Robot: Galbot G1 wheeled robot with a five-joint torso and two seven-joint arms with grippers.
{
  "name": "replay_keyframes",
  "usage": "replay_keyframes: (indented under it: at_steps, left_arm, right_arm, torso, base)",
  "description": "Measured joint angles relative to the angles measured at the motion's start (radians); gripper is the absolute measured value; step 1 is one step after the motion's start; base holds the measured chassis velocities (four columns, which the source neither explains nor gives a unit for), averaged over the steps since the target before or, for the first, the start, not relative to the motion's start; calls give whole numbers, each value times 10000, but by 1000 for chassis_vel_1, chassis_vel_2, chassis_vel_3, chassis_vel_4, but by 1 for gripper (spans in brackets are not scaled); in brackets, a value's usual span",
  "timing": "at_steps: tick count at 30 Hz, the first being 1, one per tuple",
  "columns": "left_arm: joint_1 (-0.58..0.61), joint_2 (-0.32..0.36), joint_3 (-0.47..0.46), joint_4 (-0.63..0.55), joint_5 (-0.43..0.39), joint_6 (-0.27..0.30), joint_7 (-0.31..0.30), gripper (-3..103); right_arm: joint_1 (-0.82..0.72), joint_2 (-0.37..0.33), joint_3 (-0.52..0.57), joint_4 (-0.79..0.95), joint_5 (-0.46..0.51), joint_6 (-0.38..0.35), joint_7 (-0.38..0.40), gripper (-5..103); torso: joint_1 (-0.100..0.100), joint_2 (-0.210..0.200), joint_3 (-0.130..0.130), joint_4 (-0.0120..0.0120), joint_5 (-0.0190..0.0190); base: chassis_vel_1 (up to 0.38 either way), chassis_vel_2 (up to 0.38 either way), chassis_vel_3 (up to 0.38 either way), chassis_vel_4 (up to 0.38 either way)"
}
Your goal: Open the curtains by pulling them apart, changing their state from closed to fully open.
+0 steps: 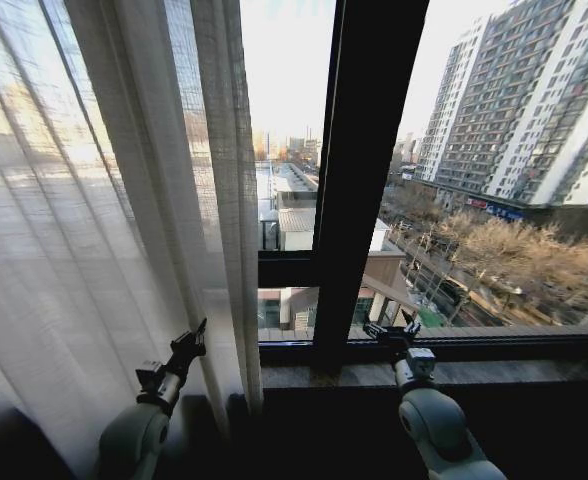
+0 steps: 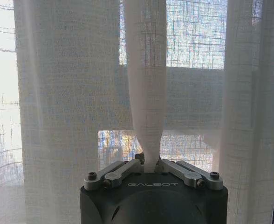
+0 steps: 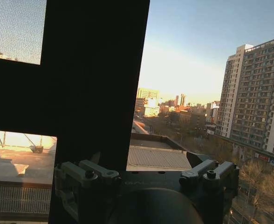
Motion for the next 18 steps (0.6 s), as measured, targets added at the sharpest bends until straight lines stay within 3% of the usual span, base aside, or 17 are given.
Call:
replay_keyframes:
  at_steps: [10, 18]
  left_arm:
    - [91, -13, -52, -106, 12, 16, 42, 0]
    - [251, -68, -112, -193, 70, 11, 163, 0]
  right_arm:
    - [-56, 26, -102, 14, -162, 0, -18, 100]
    - [-119, 44, -102, 8, -196, 28, -18, 100]
  torso:
    - [0, 1, 0, 0, 0]
    - [0, 0, 0, 0, -1]
  base:
    - [31, 26, -33, -35]
    - [162, 165, -150, -185]
